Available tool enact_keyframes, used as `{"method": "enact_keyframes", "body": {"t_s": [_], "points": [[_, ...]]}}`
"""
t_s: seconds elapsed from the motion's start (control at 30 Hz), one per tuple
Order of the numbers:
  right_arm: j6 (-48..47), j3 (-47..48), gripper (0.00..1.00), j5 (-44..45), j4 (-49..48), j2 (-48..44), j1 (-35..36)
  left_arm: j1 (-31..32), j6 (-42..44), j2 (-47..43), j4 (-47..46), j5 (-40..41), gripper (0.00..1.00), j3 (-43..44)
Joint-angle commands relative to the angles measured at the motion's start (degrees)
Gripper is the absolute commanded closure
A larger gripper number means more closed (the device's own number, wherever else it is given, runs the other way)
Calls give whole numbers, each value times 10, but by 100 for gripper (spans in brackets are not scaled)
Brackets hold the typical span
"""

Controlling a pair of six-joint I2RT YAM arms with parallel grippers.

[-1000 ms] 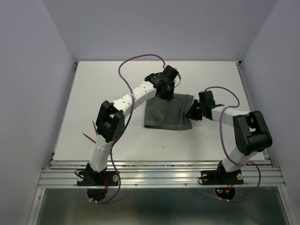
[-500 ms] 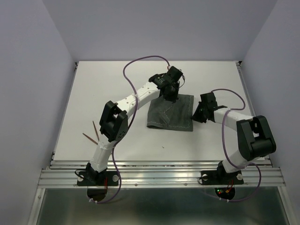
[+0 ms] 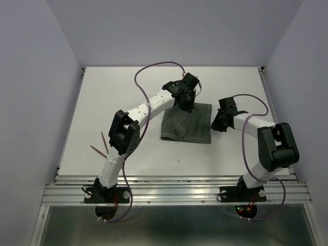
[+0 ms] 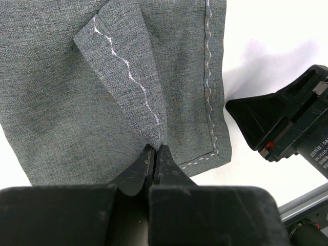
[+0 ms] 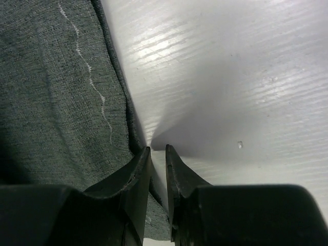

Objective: Fold the napkin into a case and place the utensils inside
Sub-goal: Fold the rectangle-folded napkin at the center of the board.

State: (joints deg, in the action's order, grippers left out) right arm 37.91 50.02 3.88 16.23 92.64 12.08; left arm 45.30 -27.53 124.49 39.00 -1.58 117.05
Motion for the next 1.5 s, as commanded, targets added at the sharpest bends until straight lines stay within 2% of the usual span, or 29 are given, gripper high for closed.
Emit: {"method": "enact_keyframes", "body": {"t_s": [0.0,0.17,0.63,1.37,1.4,1.47], "points": [[-2,29,77,-14,-15,19,1,3,3,-17,-8,-7,100,24],[-2,32,78,-32,-29,48,1,4,0,-14,-10,-14,100,28],[14,11,79,-29,-32,41,11,7,-41,26,-46,-61,100,64],[18,12,78,-28,-36,49,22,13,-53,71,-67,-105,100,82],[18,11,78,-27,-37,47,22,13,-53,71,-67,-109,98,81],[19,10,78,-20,-36,45,22,14,-50,73,-63,-116,83,79]]}}
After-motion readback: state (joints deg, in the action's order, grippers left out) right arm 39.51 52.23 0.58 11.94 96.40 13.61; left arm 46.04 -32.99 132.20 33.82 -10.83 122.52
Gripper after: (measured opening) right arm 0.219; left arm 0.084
